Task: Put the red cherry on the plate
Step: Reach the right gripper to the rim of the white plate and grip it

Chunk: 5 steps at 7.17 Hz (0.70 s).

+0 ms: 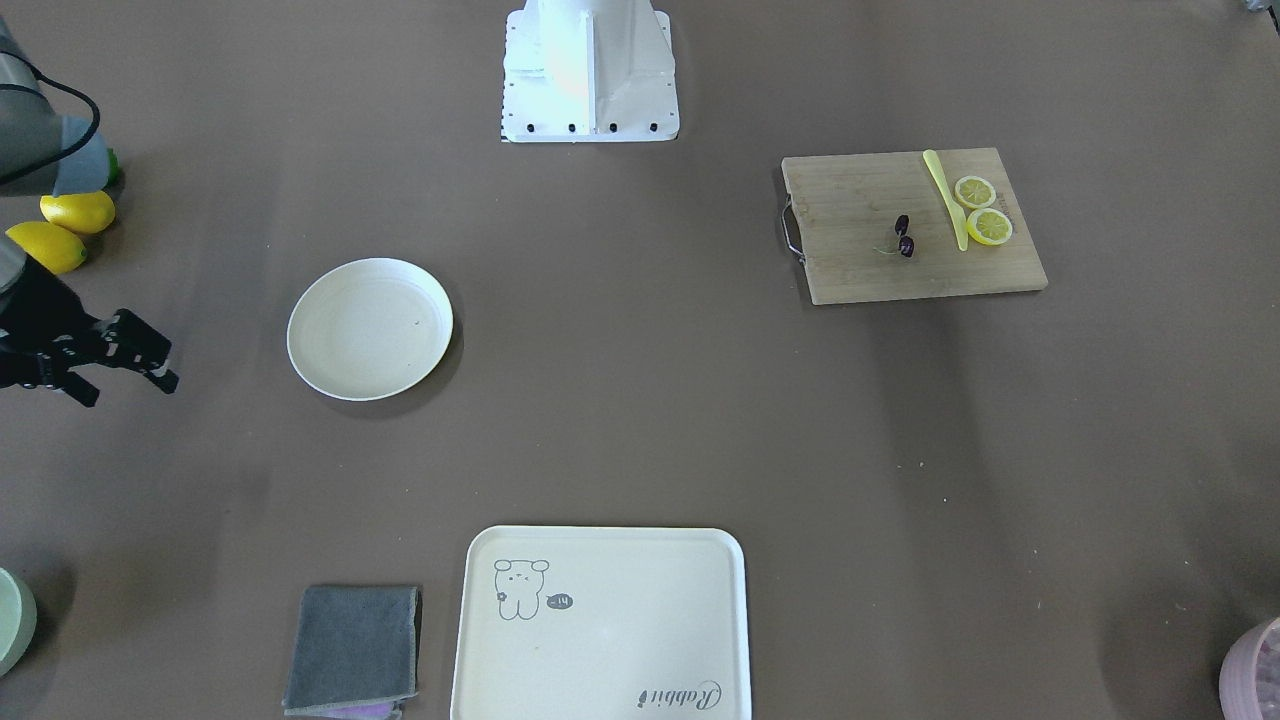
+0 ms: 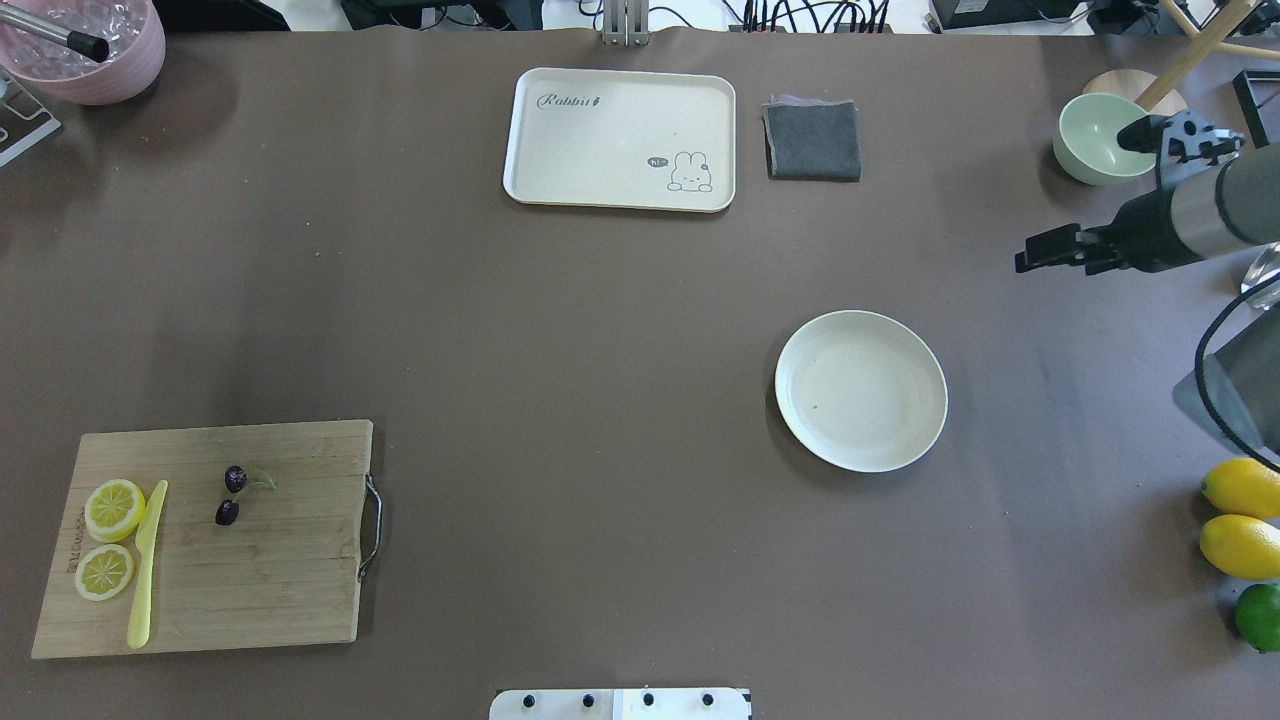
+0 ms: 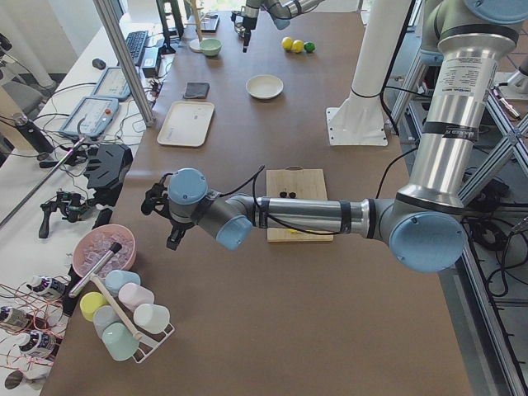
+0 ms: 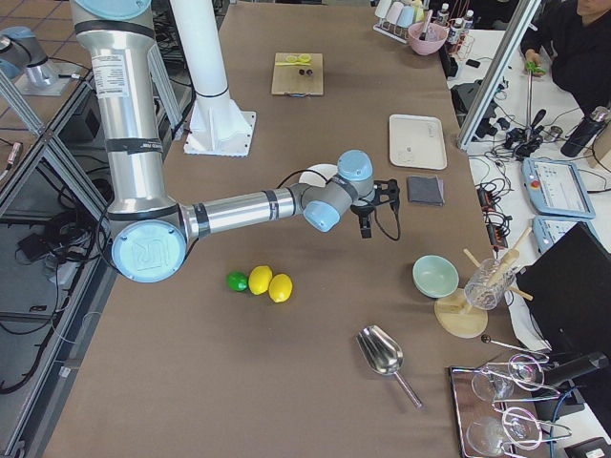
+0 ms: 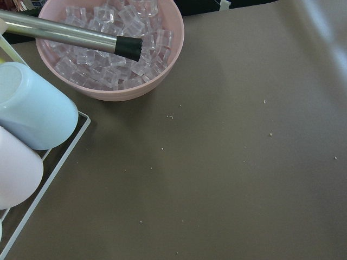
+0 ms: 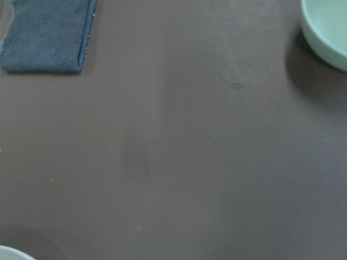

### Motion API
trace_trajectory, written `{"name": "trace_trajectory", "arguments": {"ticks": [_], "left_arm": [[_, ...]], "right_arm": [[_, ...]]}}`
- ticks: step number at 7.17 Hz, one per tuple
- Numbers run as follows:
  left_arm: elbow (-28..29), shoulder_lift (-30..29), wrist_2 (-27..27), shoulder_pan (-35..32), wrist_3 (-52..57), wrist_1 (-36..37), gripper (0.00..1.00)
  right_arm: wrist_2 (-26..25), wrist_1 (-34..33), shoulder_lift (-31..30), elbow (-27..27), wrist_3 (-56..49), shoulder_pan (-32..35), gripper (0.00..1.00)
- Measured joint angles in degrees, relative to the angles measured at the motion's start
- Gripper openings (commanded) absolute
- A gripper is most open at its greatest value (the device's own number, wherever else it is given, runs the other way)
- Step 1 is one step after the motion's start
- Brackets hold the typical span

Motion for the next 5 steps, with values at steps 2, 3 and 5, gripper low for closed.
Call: {"name": "trace_trajectory", "arguments": {"ticks": [2, 3, 5], "left_arm": [[0.6, 0.1, 0.1, 0.2, -1.5, -1.4, 0.98], [0.9, 0.2, 0.1, 0.2, -1.9, -1.6, 0.98], [0.8, 0.3, 0.1, 0.3, -2.1, -2.1, 0.98]], "right_arm": [[-8.2, 4.8, 0.3, 0.9, 9.5, -10.0, 1.00], [-10.1, 5.5, 0.3, 1.6, 11.3, -12.9, 0.99], [-11.2, 5.6, -0.1, 2.0, 12.3, -15.6, 0.83]]}}
